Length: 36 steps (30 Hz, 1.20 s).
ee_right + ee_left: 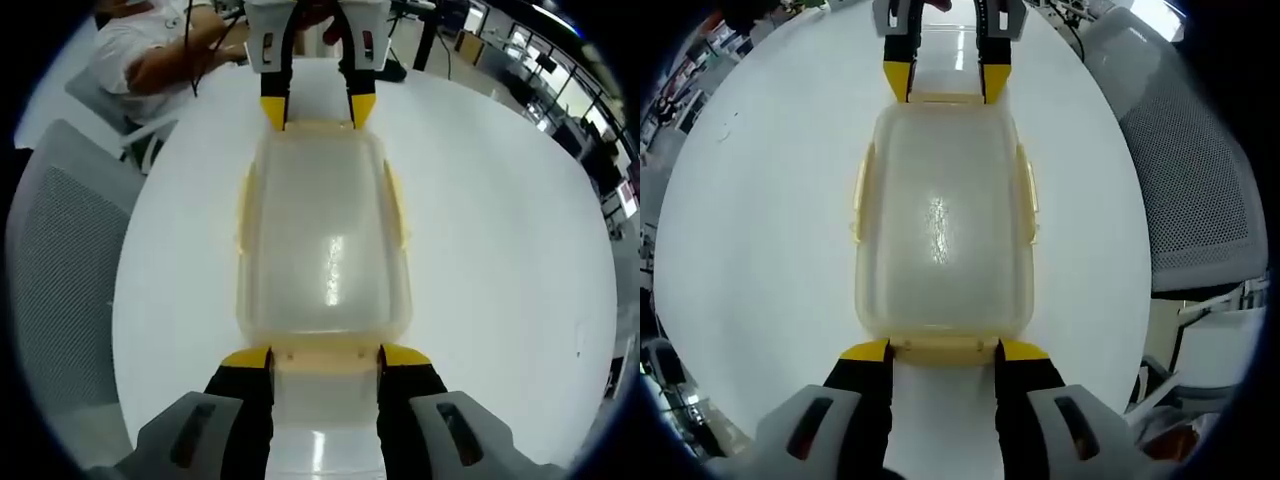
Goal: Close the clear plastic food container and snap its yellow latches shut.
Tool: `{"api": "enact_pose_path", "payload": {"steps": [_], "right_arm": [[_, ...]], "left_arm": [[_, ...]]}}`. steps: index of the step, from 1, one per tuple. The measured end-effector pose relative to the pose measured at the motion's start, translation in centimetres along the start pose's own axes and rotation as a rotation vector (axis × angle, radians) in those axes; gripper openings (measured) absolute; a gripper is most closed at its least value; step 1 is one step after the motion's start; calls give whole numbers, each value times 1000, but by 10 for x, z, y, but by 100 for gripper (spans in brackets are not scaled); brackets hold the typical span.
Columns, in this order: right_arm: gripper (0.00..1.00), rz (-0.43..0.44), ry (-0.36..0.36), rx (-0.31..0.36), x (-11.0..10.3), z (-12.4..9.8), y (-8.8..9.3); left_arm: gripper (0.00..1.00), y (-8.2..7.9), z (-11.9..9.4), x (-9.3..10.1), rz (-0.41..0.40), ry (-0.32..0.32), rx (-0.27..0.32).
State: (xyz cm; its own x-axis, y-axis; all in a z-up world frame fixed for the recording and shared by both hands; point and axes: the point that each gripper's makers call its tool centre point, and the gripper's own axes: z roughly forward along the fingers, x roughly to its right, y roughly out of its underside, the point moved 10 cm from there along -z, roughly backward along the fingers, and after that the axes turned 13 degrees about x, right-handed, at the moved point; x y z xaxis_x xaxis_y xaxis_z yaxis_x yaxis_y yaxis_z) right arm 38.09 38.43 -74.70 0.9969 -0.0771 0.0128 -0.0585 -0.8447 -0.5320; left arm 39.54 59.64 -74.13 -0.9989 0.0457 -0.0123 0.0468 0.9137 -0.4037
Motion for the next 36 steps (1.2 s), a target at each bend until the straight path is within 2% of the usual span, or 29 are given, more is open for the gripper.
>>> {"api": "enact_pose_path", "payload": {"steps": [10, 18, 36], "right_arm": [[39, 11, -13, 38, 1, -9, -5], [39, 13, -14, 34, 0, -14, -9], [39, 14, -7, 66, 8, -44, -19]], "left_arm": [[39, 3, -12, 1, -7, -10, 28], [39, 1, -17, 2, -2, -19, 46], [39, -13, -41, -8, -1, -20, 64]]}}
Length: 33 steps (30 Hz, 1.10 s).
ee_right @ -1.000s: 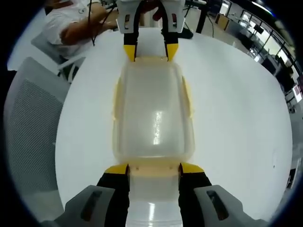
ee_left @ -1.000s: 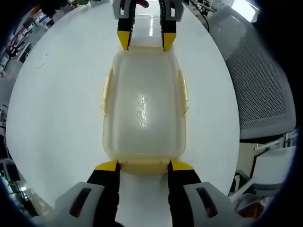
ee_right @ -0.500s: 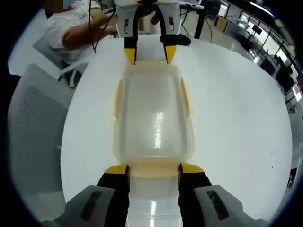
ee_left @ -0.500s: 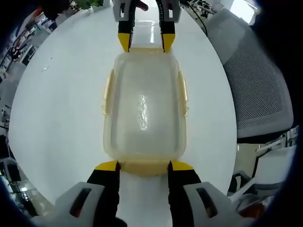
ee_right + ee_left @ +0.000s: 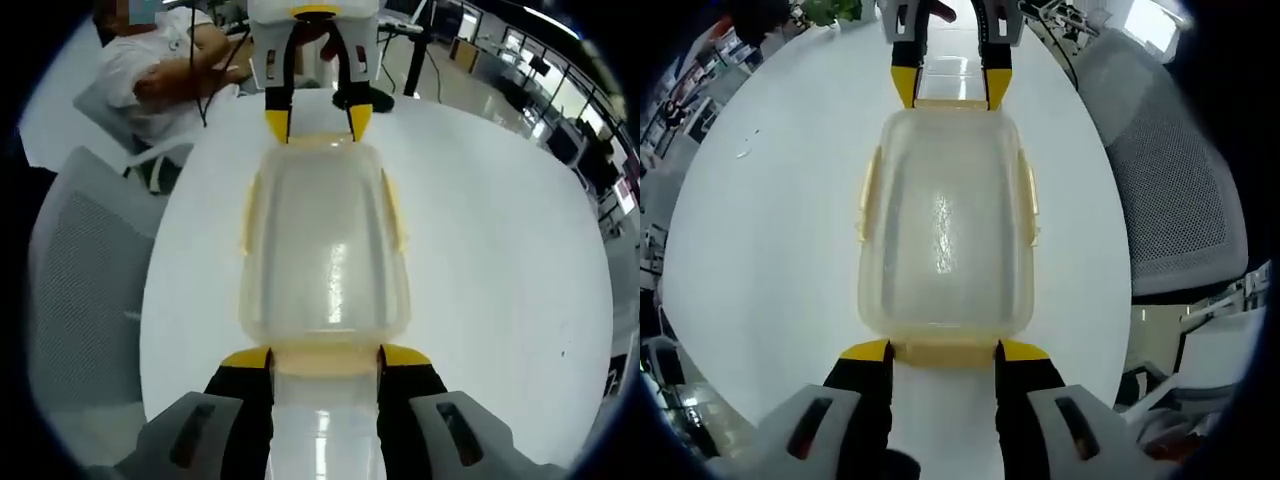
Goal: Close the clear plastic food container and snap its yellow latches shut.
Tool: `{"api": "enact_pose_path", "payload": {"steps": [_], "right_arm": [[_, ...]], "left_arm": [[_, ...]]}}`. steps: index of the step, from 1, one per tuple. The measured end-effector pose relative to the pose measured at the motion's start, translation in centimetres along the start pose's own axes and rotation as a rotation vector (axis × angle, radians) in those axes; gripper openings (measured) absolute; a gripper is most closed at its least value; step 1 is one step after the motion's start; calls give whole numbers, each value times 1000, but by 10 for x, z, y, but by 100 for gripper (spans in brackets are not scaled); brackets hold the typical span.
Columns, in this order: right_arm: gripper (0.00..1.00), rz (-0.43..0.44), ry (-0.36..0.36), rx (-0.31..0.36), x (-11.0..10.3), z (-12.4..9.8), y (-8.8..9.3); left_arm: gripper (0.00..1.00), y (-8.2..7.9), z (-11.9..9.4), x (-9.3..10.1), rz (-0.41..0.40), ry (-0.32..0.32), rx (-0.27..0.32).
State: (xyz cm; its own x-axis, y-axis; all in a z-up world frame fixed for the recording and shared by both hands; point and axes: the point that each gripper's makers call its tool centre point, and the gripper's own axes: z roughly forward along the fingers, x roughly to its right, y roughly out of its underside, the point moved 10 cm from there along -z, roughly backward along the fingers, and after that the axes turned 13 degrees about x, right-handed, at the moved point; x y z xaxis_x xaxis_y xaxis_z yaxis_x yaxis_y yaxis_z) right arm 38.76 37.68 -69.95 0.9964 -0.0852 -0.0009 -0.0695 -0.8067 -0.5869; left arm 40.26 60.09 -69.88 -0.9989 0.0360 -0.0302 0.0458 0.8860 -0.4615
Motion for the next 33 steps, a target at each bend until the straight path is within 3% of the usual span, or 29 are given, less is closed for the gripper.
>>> {"api": "enact_pose_path", "payload": {"steps": [18, 33], "right_arm": [[39, -15, 7, -3, 2, -10, -5], [39, -14, 11, -21, 6, -29, 16]], "left_arm": [[39, -6, -10, -4, -10, 10, 21], [39, -31, -1, -5, -12, 15, 52]]}}
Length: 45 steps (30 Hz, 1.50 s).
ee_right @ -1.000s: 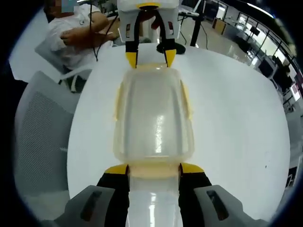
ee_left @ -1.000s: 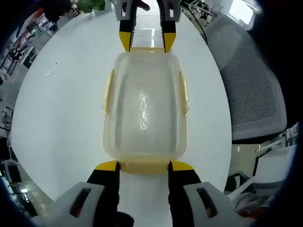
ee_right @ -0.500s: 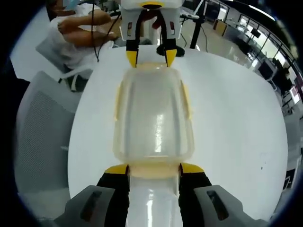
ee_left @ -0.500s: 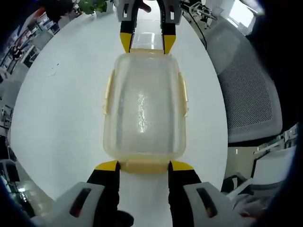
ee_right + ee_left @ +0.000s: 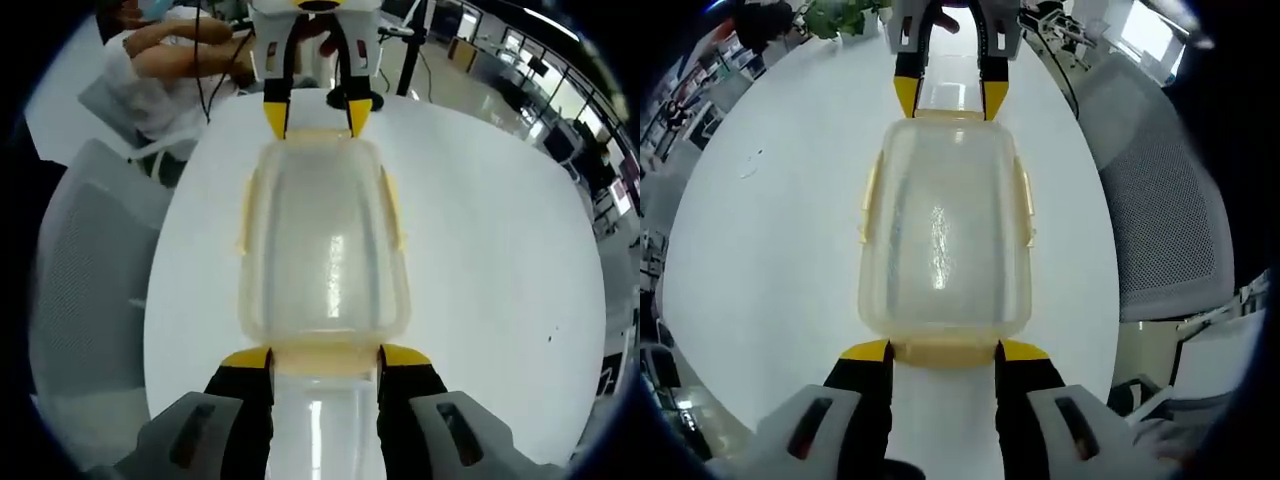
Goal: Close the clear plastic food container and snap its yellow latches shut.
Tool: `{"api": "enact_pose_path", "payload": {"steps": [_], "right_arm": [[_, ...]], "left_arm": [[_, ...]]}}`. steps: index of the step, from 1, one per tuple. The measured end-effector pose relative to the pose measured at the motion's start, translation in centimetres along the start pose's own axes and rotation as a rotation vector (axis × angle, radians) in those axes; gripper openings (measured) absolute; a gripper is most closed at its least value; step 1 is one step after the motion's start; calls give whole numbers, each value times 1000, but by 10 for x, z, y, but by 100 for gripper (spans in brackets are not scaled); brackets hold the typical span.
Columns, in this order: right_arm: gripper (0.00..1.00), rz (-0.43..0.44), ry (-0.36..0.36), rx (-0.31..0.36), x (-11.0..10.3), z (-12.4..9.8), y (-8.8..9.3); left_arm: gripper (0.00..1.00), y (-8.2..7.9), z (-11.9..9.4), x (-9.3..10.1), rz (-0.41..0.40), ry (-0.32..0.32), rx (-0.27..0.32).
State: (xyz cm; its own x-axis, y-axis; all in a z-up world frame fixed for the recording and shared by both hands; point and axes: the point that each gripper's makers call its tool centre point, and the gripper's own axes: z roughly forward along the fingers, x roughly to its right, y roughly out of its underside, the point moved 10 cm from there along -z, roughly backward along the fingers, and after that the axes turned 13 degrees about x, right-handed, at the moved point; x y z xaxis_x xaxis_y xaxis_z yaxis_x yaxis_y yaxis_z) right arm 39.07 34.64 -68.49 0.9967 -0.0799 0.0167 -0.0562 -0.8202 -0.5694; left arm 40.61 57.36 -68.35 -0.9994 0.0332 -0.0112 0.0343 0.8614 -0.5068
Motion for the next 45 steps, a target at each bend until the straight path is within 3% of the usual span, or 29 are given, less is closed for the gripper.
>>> {"api": "enact_pose_path", "payload": {"steps": [45], "right_arm": [[39, 39, 10, -46, -5, -57, 67]], "left_arm": [[39, -78, 38, 3, 8, 29, 59]]}}
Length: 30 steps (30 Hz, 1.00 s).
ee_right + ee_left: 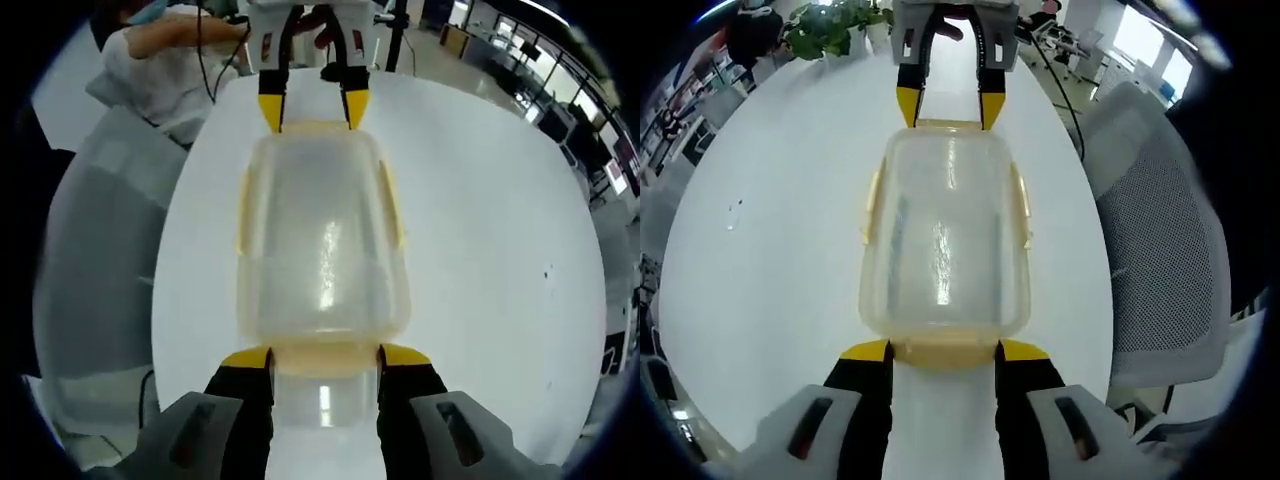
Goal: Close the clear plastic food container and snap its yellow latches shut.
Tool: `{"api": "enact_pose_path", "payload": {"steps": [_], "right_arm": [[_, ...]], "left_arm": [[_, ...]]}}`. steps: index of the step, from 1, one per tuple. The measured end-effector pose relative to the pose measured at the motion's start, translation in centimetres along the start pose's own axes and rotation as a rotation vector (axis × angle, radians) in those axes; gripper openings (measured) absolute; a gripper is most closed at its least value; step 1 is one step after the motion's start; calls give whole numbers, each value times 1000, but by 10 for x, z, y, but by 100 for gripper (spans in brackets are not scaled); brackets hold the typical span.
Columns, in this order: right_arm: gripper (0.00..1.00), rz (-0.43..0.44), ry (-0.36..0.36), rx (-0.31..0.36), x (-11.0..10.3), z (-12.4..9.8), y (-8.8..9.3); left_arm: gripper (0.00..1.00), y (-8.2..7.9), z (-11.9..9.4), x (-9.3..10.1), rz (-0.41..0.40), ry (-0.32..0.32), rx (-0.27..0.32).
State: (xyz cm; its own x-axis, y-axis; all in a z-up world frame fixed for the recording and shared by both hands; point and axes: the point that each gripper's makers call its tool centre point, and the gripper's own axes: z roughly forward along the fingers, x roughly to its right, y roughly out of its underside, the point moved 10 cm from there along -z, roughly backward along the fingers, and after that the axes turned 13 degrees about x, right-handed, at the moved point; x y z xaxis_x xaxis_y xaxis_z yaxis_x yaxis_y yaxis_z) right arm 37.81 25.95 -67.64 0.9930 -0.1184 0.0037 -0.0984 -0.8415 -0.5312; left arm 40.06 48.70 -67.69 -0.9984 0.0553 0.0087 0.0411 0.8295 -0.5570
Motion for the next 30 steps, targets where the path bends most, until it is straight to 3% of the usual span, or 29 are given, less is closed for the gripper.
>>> {"api": "enact_pose_path", "payload": {"steps": [19, 30], "right_arm": [[39, 35, 2, -7, -3, -24, 38], [39, 33, -5, -9, -7, -39, 55]], "left_arm": [[39, -39, 25, 3, 23, 15, 9], [39, -53, 36, 10, 3, 27, 40]]}}
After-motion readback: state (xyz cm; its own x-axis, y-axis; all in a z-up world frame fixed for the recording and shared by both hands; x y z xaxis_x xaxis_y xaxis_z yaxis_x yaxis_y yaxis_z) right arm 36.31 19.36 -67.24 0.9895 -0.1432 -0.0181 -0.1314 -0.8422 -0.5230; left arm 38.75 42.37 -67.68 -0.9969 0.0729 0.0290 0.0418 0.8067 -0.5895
